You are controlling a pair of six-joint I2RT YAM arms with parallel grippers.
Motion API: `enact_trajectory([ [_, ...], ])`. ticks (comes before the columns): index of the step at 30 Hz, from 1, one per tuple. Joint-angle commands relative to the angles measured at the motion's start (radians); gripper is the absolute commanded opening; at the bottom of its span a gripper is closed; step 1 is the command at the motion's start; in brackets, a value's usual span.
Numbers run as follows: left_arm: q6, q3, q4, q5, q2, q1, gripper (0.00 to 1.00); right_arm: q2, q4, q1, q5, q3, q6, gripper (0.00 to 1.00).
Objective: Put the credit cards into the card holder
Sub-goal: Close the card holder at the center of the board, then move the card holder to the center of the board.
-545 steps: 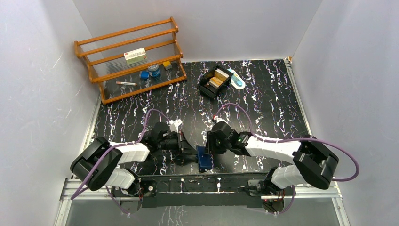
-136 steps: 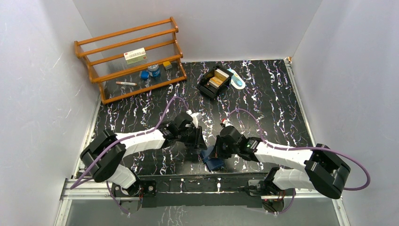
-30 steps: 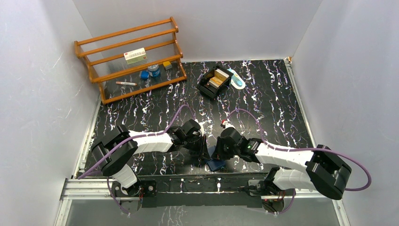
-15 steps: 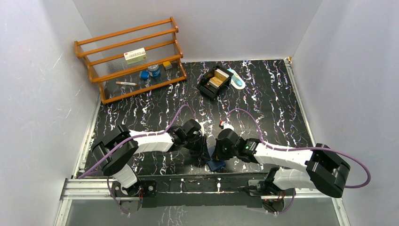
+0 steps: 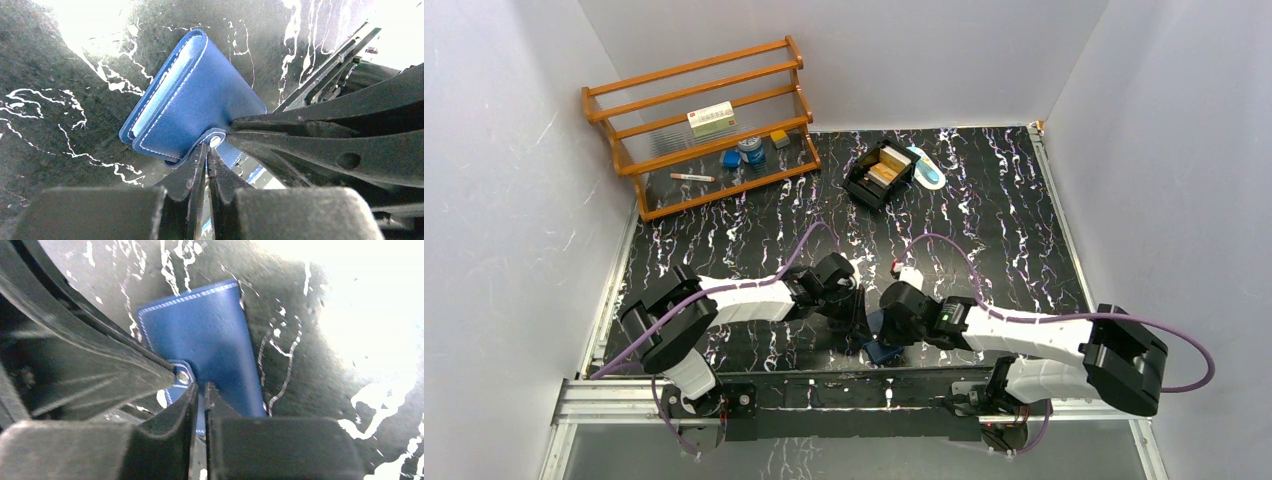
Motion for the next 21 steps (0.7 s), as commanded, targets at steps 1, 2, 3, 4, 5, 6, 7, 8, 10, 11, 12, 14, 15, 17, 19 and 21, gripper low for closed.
enact_trajectory([
  [1, 0.043, 0.054, -0.135, -0.141, -0.036, -0.011, 0.07, -0.065, -0.179, 0.01, 0.069, 0.036, -0.012, 0.24],
  [2, 0.051, 0.068, -0.148, -0.156, -0.044, -0.01, 0.08, -0.088, -0.175, 0.011, 0.076, 0.045, -0.006, 0.28],
  [3, 0.063, 0.088, -0.173, -0.179, -0.044, -0.01, 0.09, -0.106, -0.184, 0.01, 0.085, 0.051, 0.002, 0.35],
  [4, 0.08, 0.118, -0.218, -0.202, -0.034, -0.009, 0.11, -0.123, -0.22, 0.01, 0.104, 0.057, 0.03, 0.4],
  [5, 0.083, 0.128, -0.23, -0.21, -0.037, -0.01, 0.12, -0.144, -0.249, 0.011, 0.109, 0.055, 0.062, 0.45],
  [6, 0.075, 0.123, -0.227, -0.226, -0.058, -0.009, 0.14, -0.178, -0.263, 0.011, 0.096, 0.035, 0.115, 0.54],
  [7, 0.077, 0.122, -0.235, -0.254, -0.087, -0.001, 0.16, -0.224, -0.218, 0.011, 0.063, -0.028, 0.217, 0.6],
  [8, 0.087, 0.128, -0.258, -0.279, -0.115, 0.016, 0.19, -0.262, -0.149, 0.011, 0.022, -0.096, 0.307, 0.65],
  [10, 0.13, 0.151, -0.323, -0.312, -0.171, 0.097, 0.22, -0.307, -0.114, 0.011, 0.013, -0.146, 0.428, 0.71],
  [11, 0.156, 0.144, -0.333, -0.318, -0.229, 0.168, 0.23, -0.302, -0.097, 0.011, 0.032, -0.141, 0.441, 0.72],
  [12, 0.18, 0.146, -0.359, -0.342, -0.303, 0.224, 0.26, -0.263, -0.07, 0.011, 0.038, -0.125, 0.456, 0.73],
  [14, 0.229, 0.183, -0.454, -0.381, -0.383, 0.28, 0.3, -0.145, 0.046, 0.011, 0.043, -0.086, 0.474, 0.72],
  [15, 0.243, 0.193, -0.476, -0.395, -0.399, 0.283, 0.3, -0.123, 0.105, 0.011, 0.043, -0.084, 0.458, 0.72],
  [17, 0.264, 0.211, -0.517, -0.42, -0.433, 0.285, 0.31, -0.06, 0.225, -0.001, 0.028, -0.067, 0.401, 0.7],
  [19, 0.277, 0.222, -0.546, -0.453, -0.483, 0.286, 0.32, 0.023, 0.256, -0.027, 0.02, 0.004, 0.325, 0.69],
  [21, 0.288, 0.227, -0.566, -0.47, -0.531, 0.286, 0.34, 0.116, 0.259, -0.072, -0.013, 0.111, 0.233, 0.7],
])
